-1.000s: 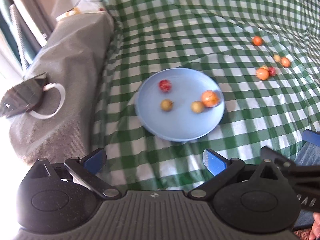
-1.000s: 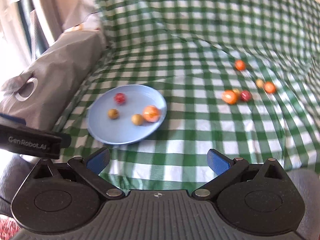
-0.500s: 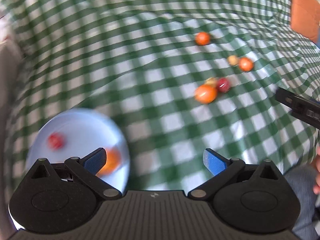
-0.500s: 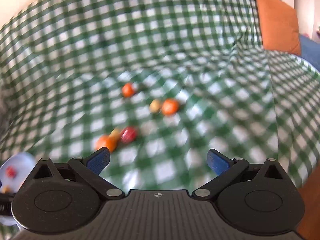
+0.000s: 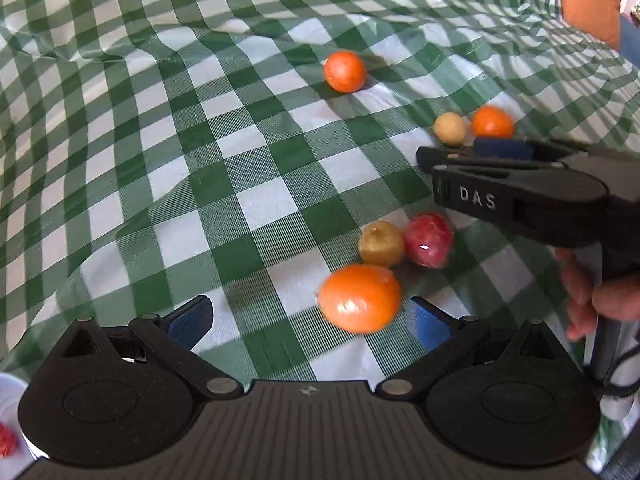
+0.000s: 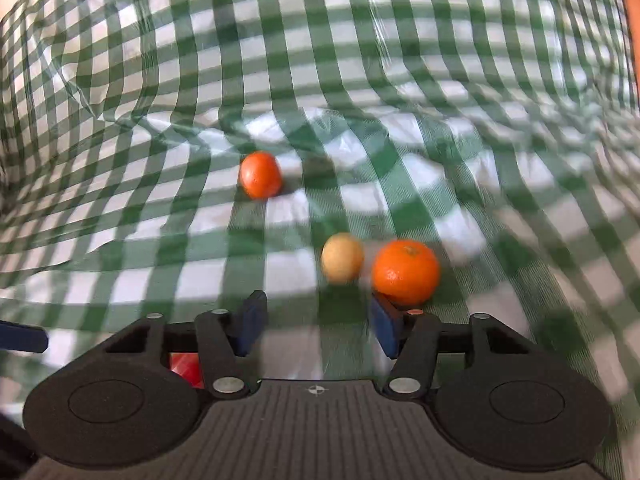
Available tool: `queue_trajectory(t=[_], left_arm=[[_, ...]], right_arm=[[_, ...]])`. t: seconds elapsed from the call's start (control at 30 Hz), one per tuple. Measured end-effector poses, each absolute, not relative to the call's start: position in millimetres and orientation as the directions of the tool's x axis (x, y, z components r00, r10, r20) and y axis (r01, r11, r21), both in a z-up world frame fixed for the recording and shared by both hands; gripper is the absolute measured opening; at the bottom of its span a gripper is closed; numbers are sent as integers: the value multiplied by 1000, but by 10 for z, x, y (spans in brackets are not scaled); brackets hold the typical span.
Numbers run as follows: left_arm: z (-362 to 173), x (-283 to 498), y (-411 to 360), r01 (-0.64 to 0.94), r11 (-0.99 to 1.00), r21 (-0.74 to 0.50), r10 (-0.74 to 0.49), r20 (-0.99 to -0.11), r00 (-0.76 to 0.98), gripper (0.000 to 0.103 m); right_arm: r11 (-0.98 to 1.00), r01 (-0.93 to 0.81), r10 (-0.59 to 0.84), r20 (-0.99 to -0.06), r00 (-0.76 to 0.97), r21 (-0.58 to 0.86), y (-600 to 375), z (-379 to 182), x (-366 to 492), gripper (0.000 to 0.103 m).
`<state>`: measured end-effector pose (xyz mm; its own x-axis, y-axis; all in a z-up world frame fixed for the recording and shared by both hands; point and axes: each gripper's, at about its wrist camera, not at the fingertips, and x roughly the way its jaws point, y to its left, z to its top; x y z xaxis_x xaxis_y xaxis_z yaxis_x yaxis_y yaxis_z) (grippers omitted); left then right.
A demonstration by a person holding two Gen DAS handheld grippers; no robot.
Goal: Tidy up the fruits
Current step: 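Grasp a yellow plum with the right tool while the left tool grasps an orange, then carry the yellow plum and orange over the blue plate with both tools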
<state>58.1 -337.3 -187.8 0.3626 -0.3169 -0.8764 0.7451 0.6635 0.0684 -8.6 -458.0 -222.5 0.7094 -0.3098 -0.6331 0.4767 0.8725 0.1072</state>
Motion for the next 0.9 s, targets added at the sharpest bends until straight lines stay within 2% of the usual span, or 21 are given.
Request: queue_trajectory(t=[0.07,0.13,0.17,0.2,0.23,0.27,0.47,0.67,0.9], left_arm=[[-1901,610,-3385,747,662,56,-333,-872,360,103],[-1887,614,-3373,746,663,51,-343,-866,364,102],[-1869,601,-3353,746,665,49,-359,-854,376,94],[-1833,573,-3327,751,659,36,-389,-838,382,82],[-1809,555,-3322,773,635,8,-416,-840,350,43],[-1780,530,-3324,779,627,16,-411,-842,349,45],[-1548,435,-3115,766,643,25,-389,-850,354,45],[-1053,241,-2475,716,698,26,-346,-863,369,45],[-474,-265,-1408,655,751,88,-284,-852,440,45]], right_arm=[[867,493,-351,-623,699,64,-4605,-2271,4,57],[858,508,-359,-615,702,79,-4644,-2291,46,57],[857,510,-365,-612,701,74,-4651,-2299,66,57],[859,509,-372,-608,701,62,-4648,-2306,79,54],[862,505,-378,-603,703,48,-4629,-2309,84,34],[866,498,-381,-599,704,35,-4625,-2299,73,26],[835,549,-413,-615,672,38,-4611,-2110,-51,26],[811,580,-441,-571,692,76,-4217,-1535,-663,26],[857,483,-315,-558,768,181,-3215,-958,-1408,26]])
